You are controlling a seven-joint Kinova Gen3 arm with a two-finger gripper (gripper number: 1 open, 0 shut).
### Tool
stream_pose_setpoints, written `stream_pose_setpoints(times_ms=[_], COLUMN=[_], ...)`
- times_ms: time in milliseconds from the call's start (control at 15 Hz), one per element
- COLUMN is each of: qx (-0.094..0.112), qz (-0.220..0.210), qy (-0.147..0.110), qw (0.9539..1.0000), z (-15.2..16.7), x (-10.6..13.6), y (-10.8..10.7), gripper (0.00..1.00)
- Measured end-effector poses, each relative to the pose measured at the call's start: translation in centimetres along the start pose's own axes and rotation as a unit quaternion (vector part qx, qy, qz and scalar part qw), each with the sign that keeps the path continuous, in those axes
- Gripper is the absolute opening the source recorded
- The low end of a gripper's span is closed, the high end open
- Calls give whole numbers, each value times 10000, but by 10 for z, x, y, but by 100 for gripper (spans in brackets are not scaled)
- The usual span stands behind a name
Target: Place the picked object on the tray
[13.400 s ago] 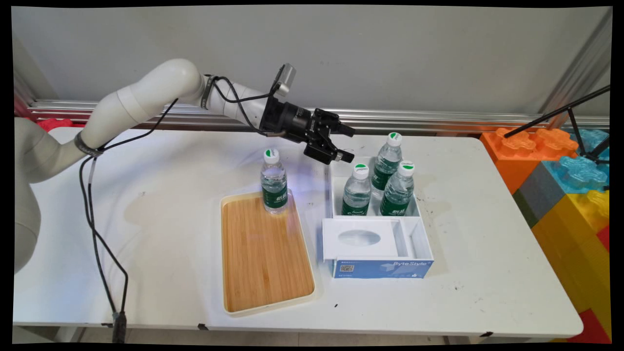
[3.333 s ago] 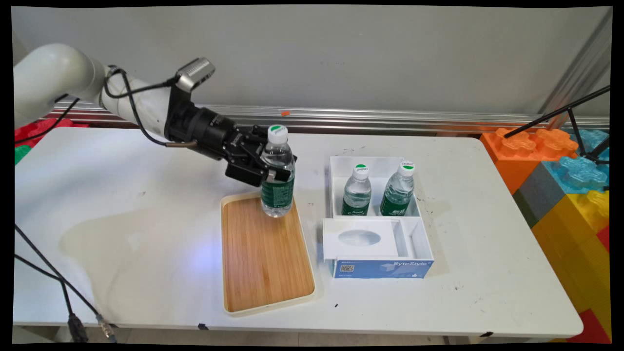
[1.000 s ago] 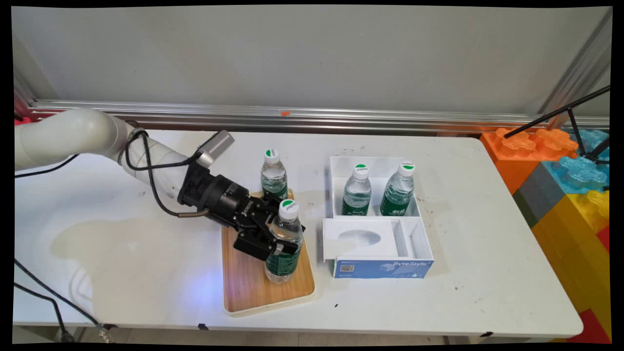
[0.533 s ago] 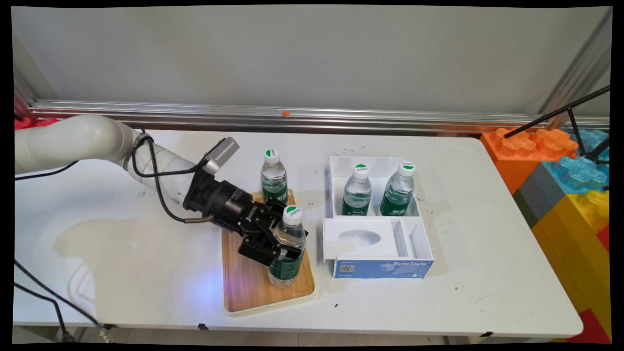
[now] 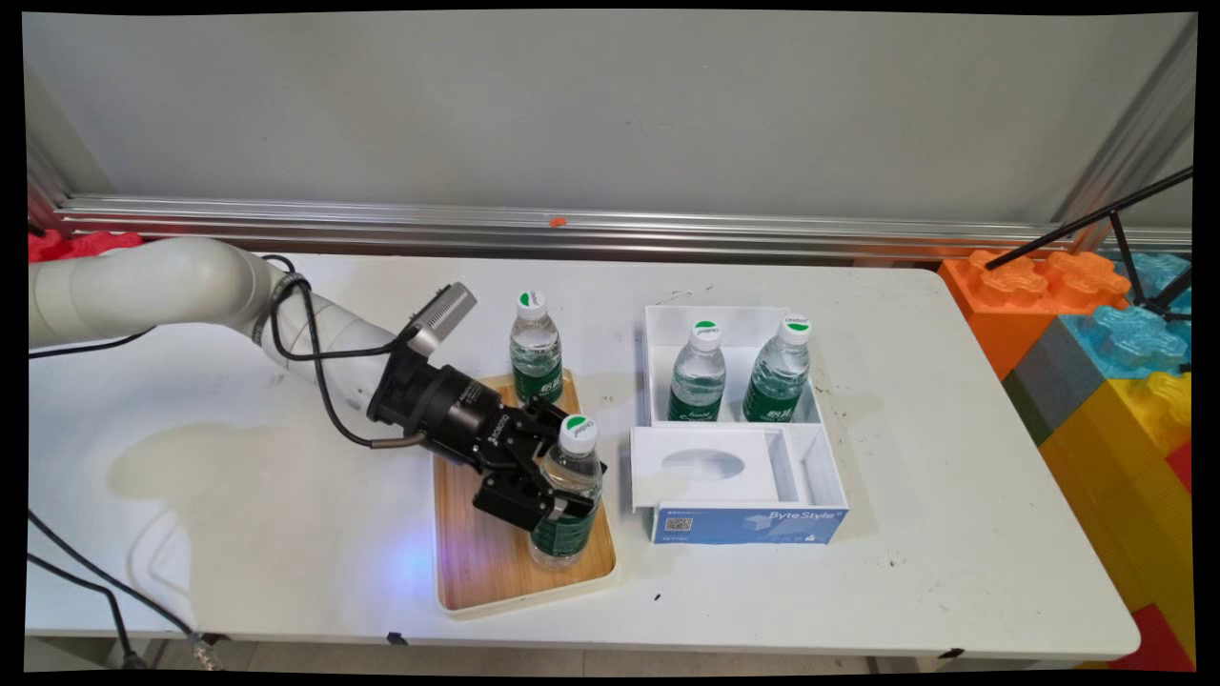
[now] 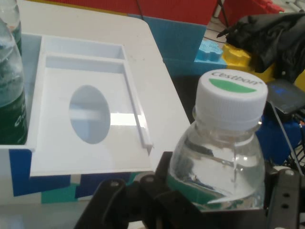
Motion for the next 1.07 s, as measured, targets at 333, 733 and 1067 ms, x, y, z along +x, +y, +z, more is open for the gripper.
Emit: stream_pose_setpoints(times_ms=[333, 733, 1067], qx=[5, 47, 110], qz=[22, 82, 132], qy=[-11, 2, 53], qw=[10000, 10000, 9998], z=[6, 14, 18], x=[-3, -4, -3], y=[-3, -12, -17], gripper=[0, 0, 100])
